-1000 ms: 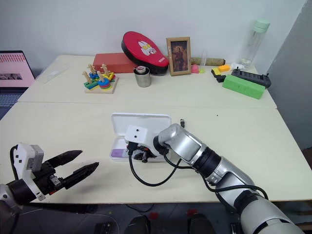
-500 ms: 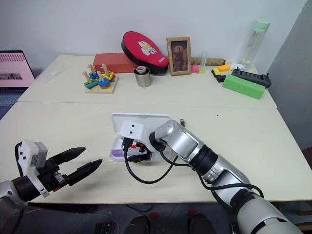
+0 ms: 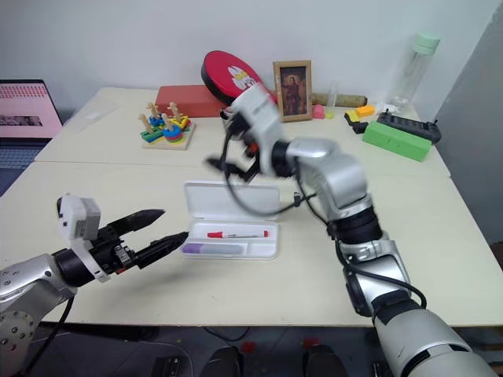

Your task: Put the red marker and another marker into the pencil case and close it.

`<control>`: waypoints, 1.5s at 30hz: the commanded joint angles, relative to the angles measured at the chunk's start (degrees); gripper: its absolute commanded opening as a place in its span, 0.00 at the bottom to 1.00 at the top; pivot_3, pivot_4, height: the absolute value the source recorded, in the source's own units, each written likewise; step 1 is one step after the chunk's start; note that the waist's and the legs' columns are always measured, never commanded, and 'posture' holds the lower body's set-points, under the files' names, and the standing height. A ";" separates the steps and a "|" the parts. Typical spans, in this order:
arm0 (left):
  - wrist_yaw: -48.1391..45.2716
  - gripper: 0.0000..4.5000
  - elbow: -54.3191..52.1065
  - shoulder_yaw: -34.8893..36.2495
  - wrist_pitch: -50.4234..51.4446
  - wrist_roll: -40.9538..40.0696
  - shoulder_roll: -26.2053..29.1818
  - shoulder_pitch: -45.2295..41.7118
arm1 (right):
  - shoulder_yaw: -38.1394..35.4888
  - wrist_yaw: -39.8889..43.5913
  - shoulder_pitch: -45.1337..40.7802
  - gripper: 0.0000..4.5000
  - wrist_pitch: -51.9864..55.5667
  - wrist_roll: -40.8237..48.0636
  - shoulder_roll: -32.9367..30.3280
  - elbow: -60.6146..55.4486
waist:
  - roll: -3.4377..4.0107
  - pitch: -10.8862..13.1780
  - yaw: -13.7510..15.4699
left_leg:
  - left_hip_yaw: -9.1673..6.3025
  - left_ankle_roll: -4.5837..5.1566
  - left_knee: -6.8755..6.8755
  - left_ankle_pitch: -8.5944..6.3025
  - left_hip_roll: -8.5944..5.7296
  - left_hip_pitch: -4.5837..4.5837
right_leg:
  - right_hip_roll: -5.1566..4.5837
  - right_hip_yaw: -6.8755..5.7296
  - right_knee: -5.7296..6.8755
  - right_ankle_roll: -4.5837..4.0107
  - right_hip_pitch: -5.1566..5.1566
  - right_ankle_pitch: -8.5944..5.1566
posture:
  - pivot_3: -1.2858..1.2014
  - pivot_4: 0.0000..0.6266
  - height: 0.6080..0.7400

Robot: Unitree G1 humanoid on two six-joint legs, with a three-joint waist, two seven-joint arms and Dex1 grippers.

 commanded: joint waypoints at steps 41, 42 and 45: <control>1.27 1.00 12.24 -15.24 -2.84 4.90 -6.99 -27.45 | 4.14 -14.75 13.95 0.38 -5.21 -9.35 0.42 15.21 | -0.03 -0.03 -1.28 | -0.10 0.03 -0.02 0.00 -0.04 0.01 | 0.02 -0.01 0.01 -0.03 0.44 -0.01 | 0.52 0.24 1.00; 1.19 1.00 12.33 -15.28 -2.83 5.02 -7.07 -27.56 | 4.11 -14.76 13.94 0.34 -5.19 -9.30 0.43 15.18 | -0.03 -0.03 -1.28 | -0.10 0.03 -0.02 0.00 -0.04 0.01 | 0.02 -0.01 0.00 -0.03 0.44 0.00 | 0.52 0.24 1.00; 0.94 1.00 12.61 -15.35 -2.86 5.23 -7.08 -27.80 | 4.01 -14.72 14.05 0.17 -5.21 -9.21 0.31 14.86 | -0.03 -0.03 -1.28 | -0.10 0.03 -0.02 0.00 -0.04 0.02 | 0.02 -0.01 0.01 -0.03 0.45 0.00 | 0.52 0.24 1.00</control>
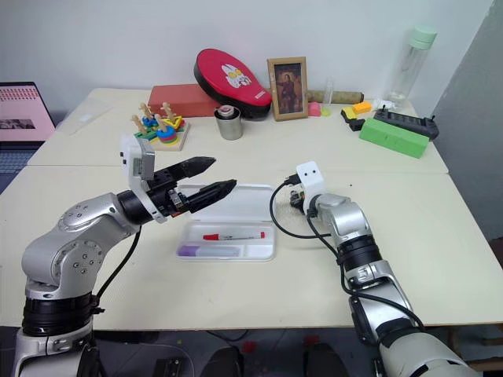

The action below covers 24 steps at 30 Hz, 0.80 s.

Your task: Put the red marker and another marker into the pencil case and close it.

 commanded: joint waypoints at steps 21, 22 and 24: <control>-10.26 1.00 -3.01 10.66 -1.55 -0.07 12.83 17.05 | 6.10 38.89 -0.27 0.06 -6.41 13.76 -21.65 -31.39 | 0.13 0.10 -0.12 | -0.02 0.01 -0.24 -0.02 0.03 0.05 | 0.00 -0.05 -0.10 -0.10 -0.02 -0.08 | 0.52 0.24 1.00; -11.23 1.00 -3.17 11.68 -1.69 0.02 13.62 18.72 | 8.25 40.74 0.57 0.06 -5.70 13.66 -22.81 -33.36 | 0.14 0.10 -0.26 | -0.06 0.01 -0.24 -0.02 0.06 0.06 | 0.03 -0.09 -0.09 -0.12 -0.02 -0.10 | 0.52 0.24 1.00; -12.79 1.00 -3.74 13.69 -1.75 -0.47 14.86 21.94 | 12.28 43.03 2.28 0.06 -5.03 13.14 -24.10 -36.13 | 0.17 0.12 -0.19 | -0.01 0.01 -0.24 -0.02 0.06 0.12 | 0.02 -0.03 -0.09 -0.12 0.02 -0.10 | 0.52 0.24 1.00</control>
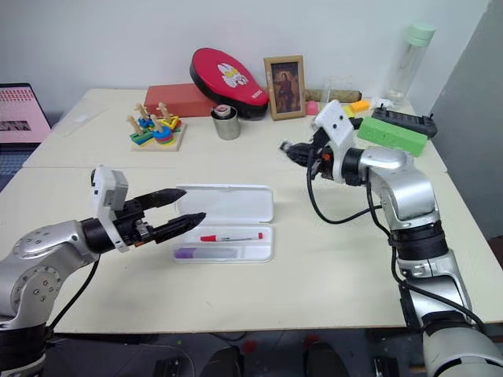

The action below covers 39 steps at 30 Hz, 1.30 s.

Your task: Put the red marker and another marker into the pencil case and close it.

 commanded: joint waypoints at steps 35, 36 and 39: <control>-0.90 1.00 -5.99 4.62 -0.18 -1.92 1.81 7.05 | 17.90 0.97 6.04 0.91 0.57 -10.37 5.02 1.40 | -0.04 0.04 1.46 | 0.09 -0.04 0.28 0.02 0.00 -0.10 | -0.03 0.05 0.05 0.16 -0.38 0.08 | 0.52 0.24 1.00; -0.80 1.00 -6.03 4.57 -0.19 -2.00 1.76 7.00 | 17.68 0.99 5.94 0.96 0.50 -10.26 5.08 1.43 | -0.03 0.04 1.46 | 0.09 -0.04 0.28 0.02 0.00 -0.10 | -0.02 0.05 0.05 0.15 -0.38 0.08 | 0.52 0.24 1.00; -0.52 1.00 -5.98 4.69 -0.18 -2.13 1.66 6.81 | 16.05 1.53 5.24 0.98 0.59 -8.79 5.31 0.63 | -0.04 0.04 1.47 | 0.09 -0.04 0.27 0.02 0.00 -0.11 | -0.02 0.05 0.05 0.15 -0.38 0.08 | 0.52 0.24 1.00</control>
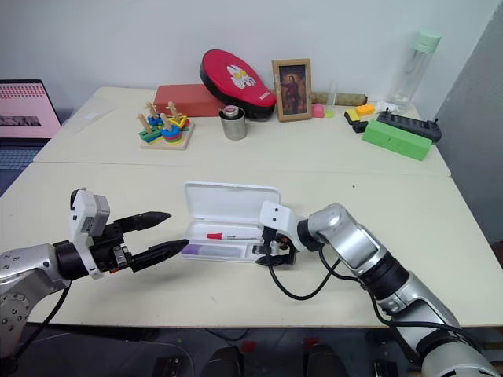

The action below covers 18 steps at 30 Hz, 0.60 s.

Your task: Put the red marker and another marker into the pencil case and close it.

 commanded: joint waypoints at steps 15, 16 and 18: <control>11.83 1.00 0.40 4.25 0.97 -5.70 -7.18 -7.70 | -19.39 -7.68 -22.23 0.83 3.13 8.86 8.91 14.81 | -0.03 -0.01 -0.08 | -0.04 0.01 0.02 0.01 0.01 0.05 | 0.02 -0.02 0.08 0.03 0.30 0.02 | 0.52 0.24 1.00; 12.63 1.00 0.48 4.50 1.14 -5.99 -7.54 -8.00 | -19.06 -9.35 -23.57 0.77 2.19 7.46 9.65 18.12 | -0.06 -0.04 -0.08 | -0.06 0.01 0.02 0.00 0.01 0.05 | 0.02 -0.04 0.07 0.02 0.28 0.02 | 0.52 0.24 1.00; 13.78 1.00 0.44 5.01 1.55 -6.80 -8.02 -8.23 | -18.43 -11.89 -25.61 0.69 0.19 5.27 11.15 23.44 | -0.07 -0.04 0.02 | -0.04 0.00 0.02 0.00 -0.02 0.06 | 0.00 -0.02 0.01 0.01 0.28 0.02 | 0.52 0.24 1.00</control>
